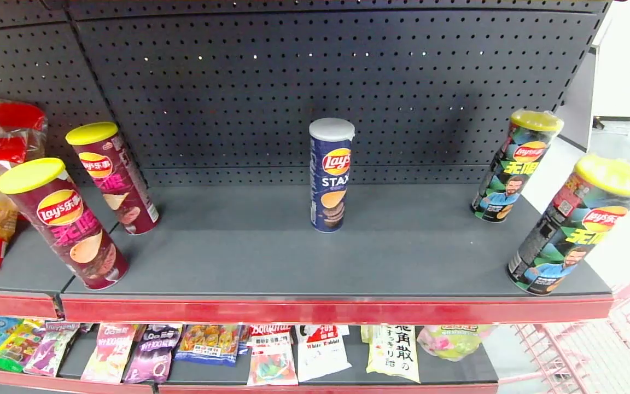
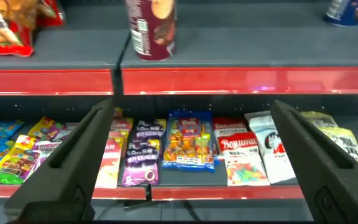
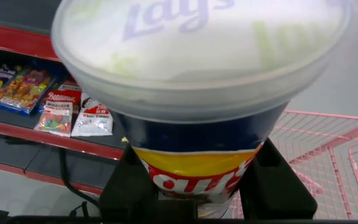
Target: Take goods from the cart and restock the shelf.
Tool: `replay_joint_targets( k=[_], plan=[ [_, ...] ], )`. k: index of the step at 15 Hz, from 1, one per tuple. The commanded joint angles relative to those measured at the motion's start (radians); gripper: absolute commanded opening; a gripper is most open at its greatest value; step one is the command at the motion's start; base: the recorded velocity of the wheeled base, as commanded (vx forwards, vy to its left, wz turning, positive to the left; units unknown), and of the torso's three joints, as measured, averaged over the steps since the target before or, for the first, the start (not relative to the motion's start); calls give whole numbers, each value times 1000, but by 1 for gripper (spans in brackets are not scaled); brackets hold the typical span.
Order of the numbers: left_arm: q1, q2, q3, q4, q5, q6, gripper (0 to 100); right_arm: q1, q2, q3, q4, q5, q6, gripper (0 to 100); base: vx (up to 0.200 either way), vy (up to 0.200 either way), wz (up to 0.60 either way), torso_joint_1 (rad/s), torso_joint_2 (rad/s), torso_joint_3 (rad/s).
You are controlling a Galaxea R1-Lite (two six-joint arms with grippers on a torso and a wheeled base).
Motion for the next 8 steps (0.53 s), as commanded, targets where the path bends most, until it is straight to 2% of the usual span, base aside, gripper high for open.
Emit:
replay_joint_targets(
  k=[1, 2, 8],
  plan=[
    [0, 1, 0, 0, 0, 0, 100, 0, -14, 7, 0, 2, -1, 0, 200, 0, 0, -12, 2, 12],
    [0, 1, 0, 0, 0, 0, 100, 0, -14, 11, 0, 2, -1, 0, 200, 0, 0, -12, -2, 2],
    [0, 1, 0, 0, 0, -3, 100, 0, -14, 15, 1, 2, 1, 0, 0, 0, 0, 0, 0, 0]
  ],
)
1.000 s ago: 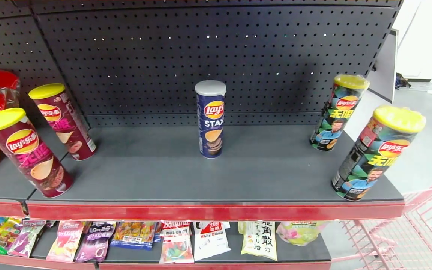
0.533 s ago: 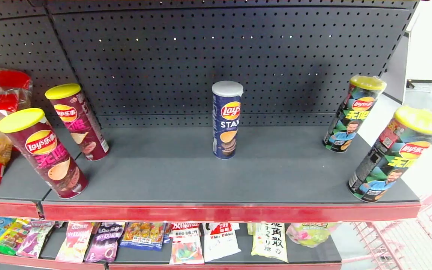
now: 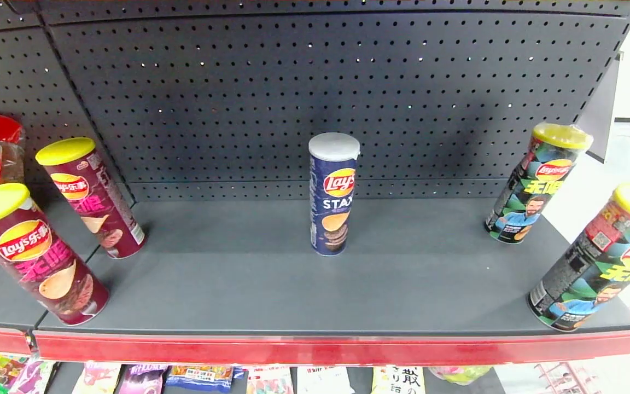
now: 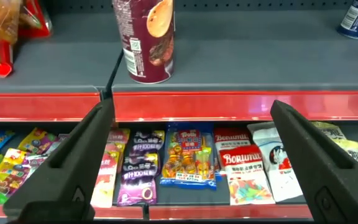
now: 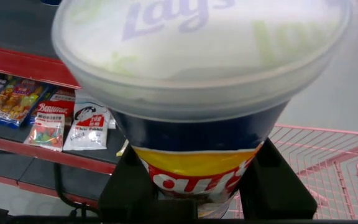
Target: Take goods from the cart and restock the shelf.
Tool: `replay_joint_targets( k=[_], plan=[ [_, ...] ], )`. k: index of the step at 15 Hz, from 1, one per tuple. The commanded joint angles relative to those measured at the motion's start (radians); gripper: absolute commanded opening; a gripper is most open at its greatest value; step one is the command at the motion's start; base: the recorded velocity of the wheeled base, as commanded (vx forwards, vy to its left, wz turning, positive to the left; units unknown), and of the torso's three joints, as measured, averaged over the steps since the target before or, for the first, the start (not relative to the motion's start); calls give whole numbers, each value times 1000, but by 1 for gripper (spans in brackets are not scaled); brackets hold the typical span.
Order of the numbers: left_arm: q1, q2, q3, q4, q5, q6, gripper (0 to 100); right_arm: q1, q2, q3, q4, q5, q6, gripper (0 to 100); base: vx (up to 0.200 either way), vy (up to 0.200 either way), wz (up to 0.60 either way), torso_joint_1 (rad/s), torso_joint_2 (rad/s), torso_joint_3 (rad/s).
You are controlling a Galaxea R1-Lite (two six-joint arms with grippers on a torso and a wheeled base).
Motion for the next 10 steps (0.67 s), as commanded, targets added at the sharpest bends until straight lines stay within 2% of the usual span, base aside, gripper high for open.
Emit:
replay_joint_targets(
  k=[1, 8, 10],
  plan=[
    [0, 1, 0, 0, 0, 0, 100, 0, 2, 2, 1, 0, -1, 0, 0, 0, 0, 0, 0, 0],
    [-6, 22, 0, 0, -8, 5, 100, 0, 2, 19, -2, -1, 4, 0, 0, 0, 0, 0, 0, 0],
    [-2, 1, 0, -2, -68, 11, 100, 0, 2, 14, 1, -1, 16, 0, 0, 0, 0, 0, 0, 0]
  ],
)
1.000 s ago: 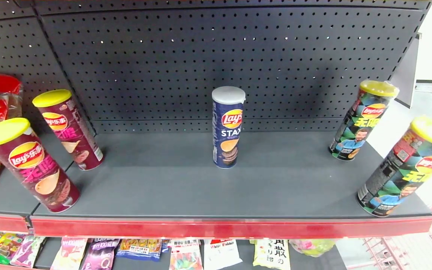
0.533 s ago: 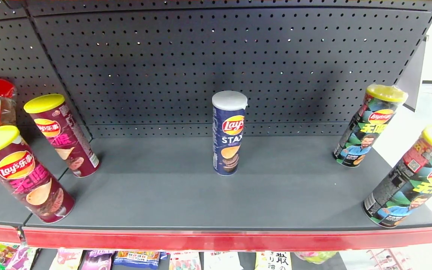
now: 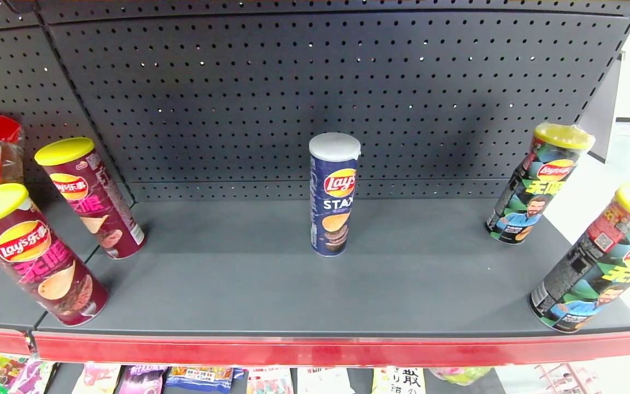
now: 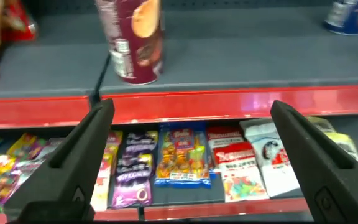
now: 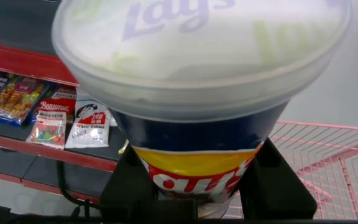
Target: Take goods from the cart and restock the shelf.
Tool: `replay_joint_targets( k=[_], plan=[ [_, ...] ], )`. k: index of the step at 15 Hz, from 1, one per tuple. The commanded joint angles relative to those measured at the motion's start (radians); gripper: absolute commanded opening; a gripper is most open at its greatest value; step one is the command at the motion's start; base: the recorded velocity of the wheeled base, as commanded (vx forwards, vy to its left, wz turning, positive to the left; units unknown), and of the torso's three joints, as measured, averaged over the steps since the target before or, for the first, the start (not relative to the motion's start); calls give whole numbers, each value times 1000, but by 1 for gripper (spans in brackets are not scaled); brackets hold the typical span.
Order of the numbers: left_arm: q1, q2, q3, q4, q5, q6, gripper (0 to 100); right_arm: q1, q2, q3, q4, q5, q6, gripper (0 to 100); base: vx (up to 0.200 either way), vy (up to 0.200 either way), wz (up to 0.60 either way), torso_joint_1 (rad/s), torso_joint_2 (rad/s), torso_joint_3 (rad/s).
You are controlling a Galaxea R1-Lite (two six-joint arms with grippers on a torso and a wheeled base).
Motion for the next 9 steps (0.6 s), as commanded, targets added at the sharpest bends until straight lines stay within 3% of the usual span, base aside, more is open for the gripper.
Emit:
replay_joint_targets(
  k=[1, 2, 3, 4, 5, 6, 7, 9],
  plan=[
    [3, -8, -5, -8, -21, 6, 100, 1, 2, -3, 2, 0, 11, 0, 0, 0, 0, 0, 0, 0],
    [-27, 112, -202, -33, -47, -69, 100, 1, 2, -4, 2, -3, 29, 0, 0, 0, 0, 0, 0, 0],
    [-69, 240, -340, -27, -61, -150, 100, -1, 4, -3, 4, -6, 29, 0, 0, 0, 0, 0, 0, 0],
    [-124, 285, -400, -23, -101, -150, 100, -1, 2, -1, 4, -11, 29, 0, 0, 0, 0, 0, 0, 0],
    [-150, 297, -398, -23, -128, -132, 100, -4, 5, -1, 2, -14, 29, 0, 0, 0, 0, 0, 0, 0],
    [-198, 328, -370, -17, -207, -61, 100, -12, 4, 5, 2, -22, 29, 0, 0, 0, 0, 0, 0, 0],
    [-231, 383, -343, -17, -279, -29, 100, -13, 2, 8, 2, -23, 29, 0, 0, 0, 0, 0, 0, 0],
    [-277, 540, -384, -27, -378, -4, 100, -12, 2, 5, 1, -12, 34, 0, 0, 0, 0, 0, 0, 0]
  ],
)
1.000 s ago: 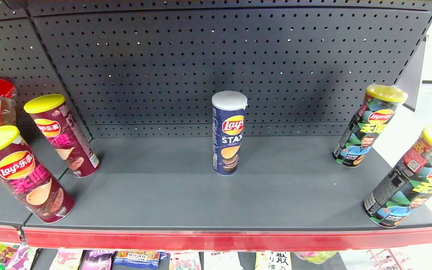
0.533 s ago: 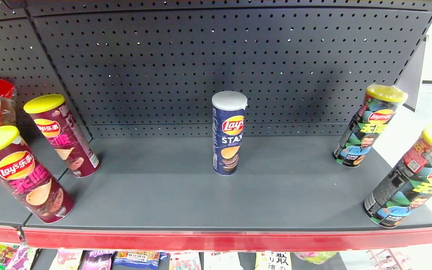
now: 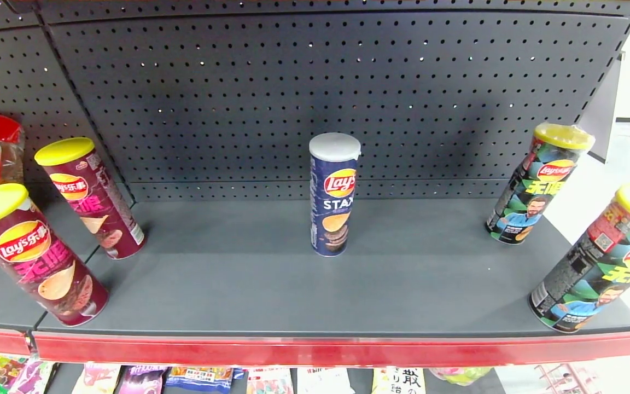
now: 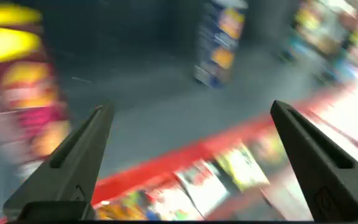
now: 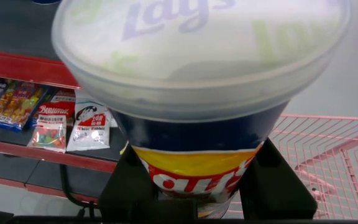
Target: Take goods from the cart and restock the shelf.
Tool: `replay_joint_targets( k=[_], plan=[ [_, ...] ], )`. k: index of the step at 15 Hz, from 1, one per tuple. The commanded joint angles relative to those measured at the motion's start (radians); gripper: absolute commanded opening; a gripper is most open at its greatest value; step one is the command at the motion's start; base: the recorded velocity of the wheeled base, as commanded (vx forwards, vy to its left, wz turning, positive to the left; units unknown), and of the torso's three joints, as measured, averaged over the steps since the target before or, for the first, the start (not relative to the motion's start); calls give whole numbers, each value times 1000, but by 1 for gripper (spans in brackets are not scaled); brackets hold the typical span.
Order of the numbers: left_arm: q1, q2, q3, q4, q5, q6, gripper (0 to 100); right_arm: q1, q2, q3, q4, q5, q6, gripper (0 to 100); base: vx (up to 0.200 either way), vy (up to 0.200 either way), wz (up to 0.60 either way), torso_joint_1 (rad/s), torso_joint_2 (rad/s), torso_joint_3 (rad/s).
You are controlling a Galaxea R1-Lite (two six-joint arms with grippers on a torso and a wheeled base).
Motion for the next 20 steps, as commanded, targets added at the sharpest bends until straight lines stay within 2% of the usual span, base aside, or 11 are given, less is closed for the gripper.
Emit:
replay_joint_targets(
  k=[1, 3, 4, 5, 6, 7, 10, 14, 20],
  plan=[
    [-93, 306, -53, -16, -129, 43, 100, 0, 1, 0, -2, 1, 10, 0, 0, 0, 0, 0, 0, 0],
    [-125, 481, -98, -73, -207, 46, 100, 2, 1, -2, -2, 2, 14, 0, 0, 0, 0, 0, 0, 0],
    [-130, 583, -110, -161, -238, 54, 100, 2, 1, -5, -3, 2, 21, 0, 0, 0, 0, 0, 0, 0],
    [-131, 698, -124, -257, -246, 84, 100, 2, 1, -7, -2, 1, 30, 0, 0, 0, 0, 0, 0, 0],
    [-133, 769, -144, -311, -247, 106, 100, 2, 1, -7, -2, 1, 36, 0, 0, 0, 0, 0, 0, 0],
    [-150, 887, -199, -375, -249, 123, 100, 2, 1, -7, -2, 1, 39, 0, 0, 0, 0, 0, 0, 0],
    [-231, 1085, -345, -414, -247, 126, 100, 2, 1, -8, -2, -1, 39, 0, 0, 0, 0, 0, 0, 0],
    [-243, 1292, -463, -519, -246, 150, 100, 2, 1, -7, -2, -1, 40, 0, 0, 0, 0, 0, 0, 0],
    [-291, 1475, -644, -536, -226, 153, 100, 2, 1, -8, -2, -8, 48, 0, 0, 0, 0, 0, 0, 0]
  ],
)
